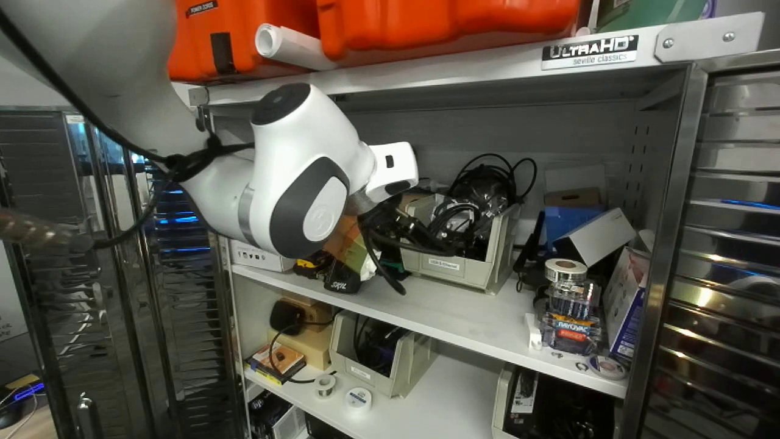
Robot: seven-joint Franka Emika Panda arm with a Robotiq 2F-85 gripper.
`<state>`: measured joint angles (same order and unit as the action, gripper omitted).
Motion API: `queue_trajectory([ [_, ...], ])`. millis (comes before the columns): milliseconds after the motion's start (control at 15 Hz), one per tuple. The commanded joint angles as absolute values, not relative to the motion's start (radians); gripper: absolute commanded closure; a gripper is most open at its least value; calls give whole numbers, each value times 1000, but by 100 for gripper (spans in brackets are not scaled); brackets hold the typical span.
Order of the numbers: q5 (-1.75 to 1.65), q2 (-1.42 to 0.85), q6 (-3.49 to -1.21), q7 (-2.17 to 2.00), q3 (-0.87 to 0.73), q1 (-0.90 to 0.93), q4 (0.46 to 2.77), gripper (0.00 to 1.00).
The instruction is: Put the black cable on the top shelf into the tray behind it
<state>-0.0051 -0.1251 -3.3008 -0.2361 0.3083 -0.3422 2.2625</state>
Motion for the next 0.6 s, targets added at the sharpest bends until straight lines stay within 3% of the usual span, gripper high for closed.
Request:
queue_trajectory([
  [0, -12, -2, -3224, -231, 478, -475, 2426, 0],
  [333, 336, 0, -2953, -6, 677, -537, 2411, 0],
  [533, 593, 106, -2709, 193, 653, -550, 2415, 0],
])
